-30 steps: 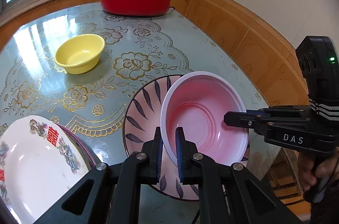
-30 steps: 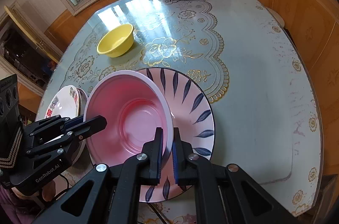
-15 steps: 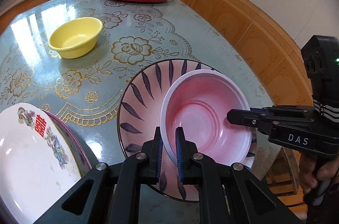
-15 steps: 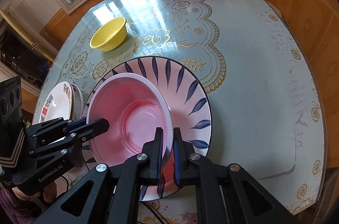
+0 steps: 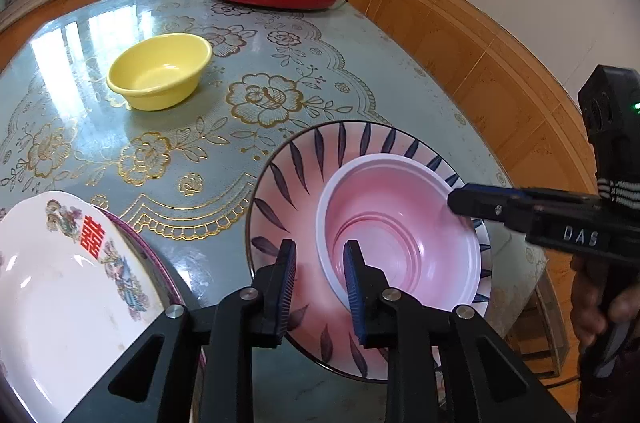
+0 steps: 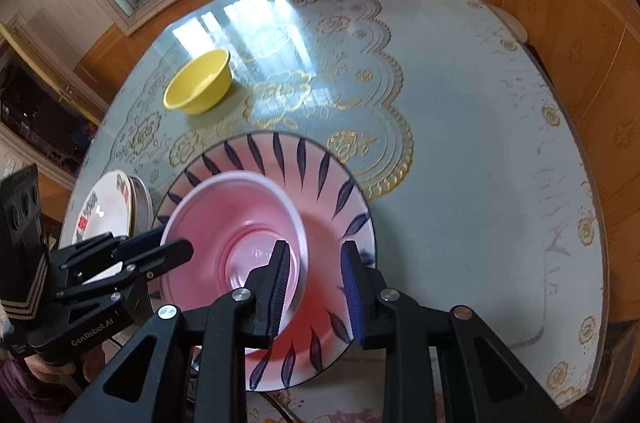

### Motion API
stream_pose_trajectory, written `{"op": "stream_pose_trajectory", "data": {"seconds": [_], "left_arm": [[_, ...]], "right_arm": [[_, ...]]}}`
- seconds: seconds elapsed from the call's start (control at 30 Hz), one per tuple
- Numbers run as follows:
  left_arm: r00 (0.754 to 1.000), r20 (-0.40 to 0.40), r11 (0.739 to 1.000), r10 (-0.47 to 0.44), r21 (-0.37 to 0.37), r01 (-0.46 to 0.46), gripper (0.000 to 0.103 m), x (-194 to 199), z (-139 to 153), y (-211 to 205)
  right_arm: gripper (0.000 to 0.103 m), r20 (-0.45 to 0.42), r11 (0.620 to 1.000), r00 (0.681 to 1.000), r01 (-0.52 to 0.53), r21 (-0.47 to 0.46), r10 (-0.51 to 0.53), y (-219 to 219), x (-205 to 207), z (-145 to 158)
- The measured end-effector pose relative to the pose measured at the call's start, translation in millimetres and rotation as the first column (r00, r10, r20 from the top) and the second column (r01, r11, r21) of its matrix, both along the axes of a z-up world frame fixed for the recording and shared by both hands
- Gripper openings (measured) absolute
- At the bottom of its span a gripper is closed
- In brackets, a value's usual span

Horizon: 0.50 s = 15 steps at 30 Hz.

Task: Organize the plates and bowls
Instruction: 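Carry the red bowl over the blue-striped plate and lower it inside, then open both grippers and move them toward the yellow bowl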

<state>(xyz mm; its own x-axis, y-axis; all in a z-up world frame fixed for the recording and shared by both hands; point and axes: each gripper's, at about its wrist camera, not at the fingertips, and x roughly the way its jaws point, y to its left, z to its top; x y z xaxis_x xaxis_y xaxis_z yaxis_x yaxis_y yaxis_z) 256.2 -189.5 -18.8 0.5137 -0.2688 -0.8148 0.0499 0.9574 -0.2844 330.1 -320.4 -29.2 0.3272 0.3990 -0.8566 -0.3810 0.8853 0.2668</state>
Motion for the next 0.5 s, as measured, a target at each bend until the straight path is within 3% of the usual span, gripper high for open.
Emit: {"op": "stream_pose_trajectory", "data": {"seconds": [0.23,0.3,0.37,0.5], "left_arm": [[1.000,0.020,1.000,0.006,-0.022,-0.005,0.038,-3,8,3],[0.999,0.032,0.999,0.007,-0.035,-0.006,0.042,-5,12,6],[0.999,0.042,0.999,0.019,-0.042,-0.017,0.056,-8,18,11],[0.998,0.041,0.995,0.045,-0.093,-0.041,0.058,-12,26,27]], "right_arm": [[0.027,0.032,1.000,0.999,-0.030,0.008,0.030,17,14,15],[0.032,0.043,0.999,0.998,-0.042,0.008,0.042,24,18,18],[0.033,0.049,0.998,0.997,-0.055,0.017,0.055,32,22,22],[0.035,0.042,0.996,0.996,-0.075,0.053,0.073,44,33,27]]}}
